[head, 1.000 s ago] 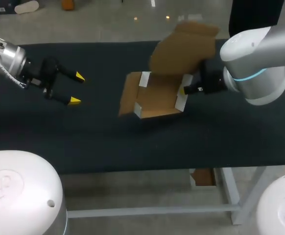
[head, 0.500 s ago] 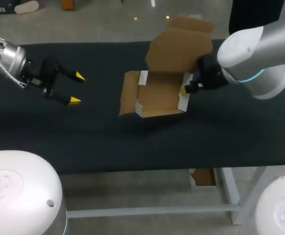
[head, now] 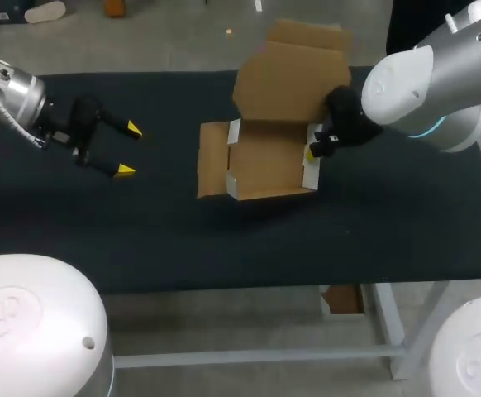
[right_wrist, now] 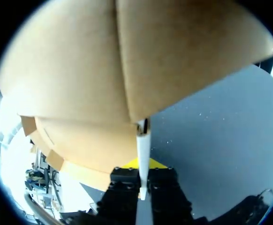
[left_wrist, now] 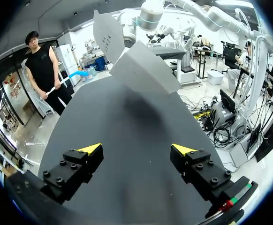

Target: Assemble the packaging by folding the flat box into shape, placing the metal phone stand inside, and closing the box properly

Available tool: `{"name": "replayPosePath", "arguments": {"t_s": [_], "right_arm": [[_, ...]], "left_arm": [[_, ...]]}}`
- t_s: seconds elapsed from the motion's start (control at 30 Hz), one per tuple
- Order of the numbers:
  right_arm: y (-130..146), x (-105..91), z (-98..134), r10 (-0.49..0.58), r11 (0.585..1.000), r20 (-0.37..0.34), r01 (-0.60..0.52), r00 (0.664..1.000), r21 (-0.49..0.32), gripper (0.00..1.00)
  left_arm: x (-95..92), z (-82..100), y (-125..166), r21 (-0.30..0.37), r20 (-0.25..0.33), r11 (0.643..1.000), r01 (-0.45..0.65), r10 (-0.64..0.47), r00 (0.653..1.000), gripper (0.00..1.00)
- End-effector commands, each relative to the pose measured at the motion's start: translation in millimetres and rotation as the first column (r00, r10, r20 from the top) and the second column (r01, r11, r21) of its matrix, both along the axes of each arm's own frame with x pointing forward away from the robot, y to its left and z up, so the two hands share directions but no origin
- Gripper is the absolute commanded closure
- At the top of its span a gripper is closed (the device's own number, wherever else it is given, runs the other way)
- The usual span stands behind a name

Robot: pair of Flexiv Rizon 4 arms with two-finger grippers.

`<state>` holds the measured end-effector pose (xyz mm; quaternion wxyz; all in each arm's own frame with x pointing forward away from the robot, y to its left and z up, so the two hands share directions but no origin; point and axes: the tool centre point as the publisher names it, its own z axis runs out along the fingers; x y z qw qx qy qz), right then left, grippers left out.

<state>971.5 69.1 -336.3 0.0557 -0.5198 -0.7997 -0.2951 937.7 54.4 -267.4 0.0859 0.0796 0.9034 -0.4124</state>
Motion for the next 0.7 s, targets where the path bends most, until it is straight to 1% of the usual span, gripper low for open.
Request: {"name": "replayPosePath", "arguments": {"t_s": [0.03, 0.4, 0.7], "right_arm": [[1.5, -1.1, 1.8, 0.001, 0.999, -0.05, -0.004, 0.999, -0.048, 1.0], [-2.3, -8.3, 0.8, -0.027, 0.995, -0.093, 0.018, 0.995, -0.099, 1.0], [-3.0, -17.0, 0.3, -0.047, 0.986, -0.171, 0.018, 0.984, -0.166, 1.0]], "left_arm": [[-4.7, 2.0, 0.2, 0.009, 0.01, 1.0, -0.008, 0.008, 1.0, 0.0], [-6.6, 0.9, 4.4, 0.024, 0.031, 0.999, -0.022, 0.021, 0.999, 0.0], [-8.7, 0.9, 8.1, 0.039, 0.052, 0.999, -0.03, 0.028, 0.998, 0.0]]}}
